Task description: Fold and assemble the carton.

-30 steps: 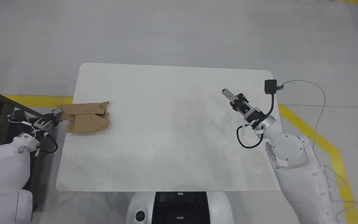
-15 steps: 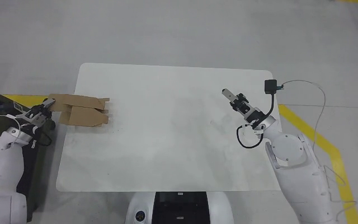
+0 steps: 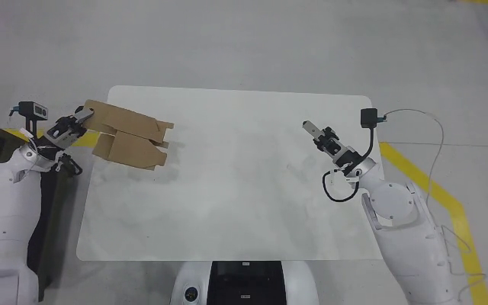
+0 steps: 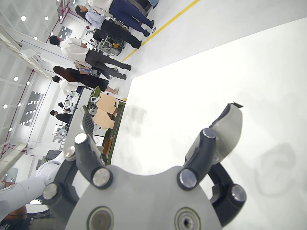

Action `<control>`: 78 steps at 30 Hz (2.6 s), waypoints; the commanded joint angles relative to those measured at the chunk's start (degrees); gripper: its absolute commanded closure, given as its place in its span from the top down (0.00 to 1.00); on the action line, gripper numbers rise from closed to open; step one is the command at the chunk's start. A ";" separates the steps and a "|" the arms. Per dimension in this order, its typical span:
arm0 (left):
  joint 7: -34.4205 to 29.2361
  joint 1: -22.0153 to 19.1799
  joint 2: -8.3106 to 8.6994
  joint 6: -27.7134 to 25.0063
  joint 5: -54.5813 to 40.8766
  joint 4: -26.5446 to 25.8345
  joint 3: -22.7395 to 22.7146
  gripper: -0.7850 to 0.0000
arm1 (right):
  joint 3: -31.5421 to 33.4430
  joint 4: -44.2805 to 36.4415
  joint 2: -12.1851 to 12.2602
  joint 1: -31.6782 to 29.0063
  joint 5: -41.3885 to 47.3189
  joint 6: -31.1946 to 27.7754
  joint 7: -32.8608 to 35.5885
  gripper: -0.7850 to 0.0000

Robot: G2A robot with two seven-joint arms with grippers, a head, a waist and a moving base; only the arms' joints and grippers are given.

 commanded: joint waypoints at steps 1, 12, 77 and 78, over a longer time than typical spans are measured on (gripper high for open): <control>1.21 0.25 -0.30 0.76 0.27 -3.11 0.78 0.00 | 0.00 0.00 0.00 0.00 0.00 0.00 0.00 1.00; 5.65 1.39 -1.63 8.28 -0.94 -18.58 4.06 0.00 | 0.00 0.00 0.00 0.00 0.00 0.00 0.00 1.00; 7.29 -12.57 -8.25 17.56 -3.23 -14.73 21.19 0.00 | -13.56 -2.98 -1.45 3.18 13.35 -5.03 12.62 1.00; 7.23 -12.84 -8.43 17.55 -3.26 -14.29 21.49 0.00 | -13.86 -2.84 -1.50 3.32 13.28 -5.70 12.58 1.00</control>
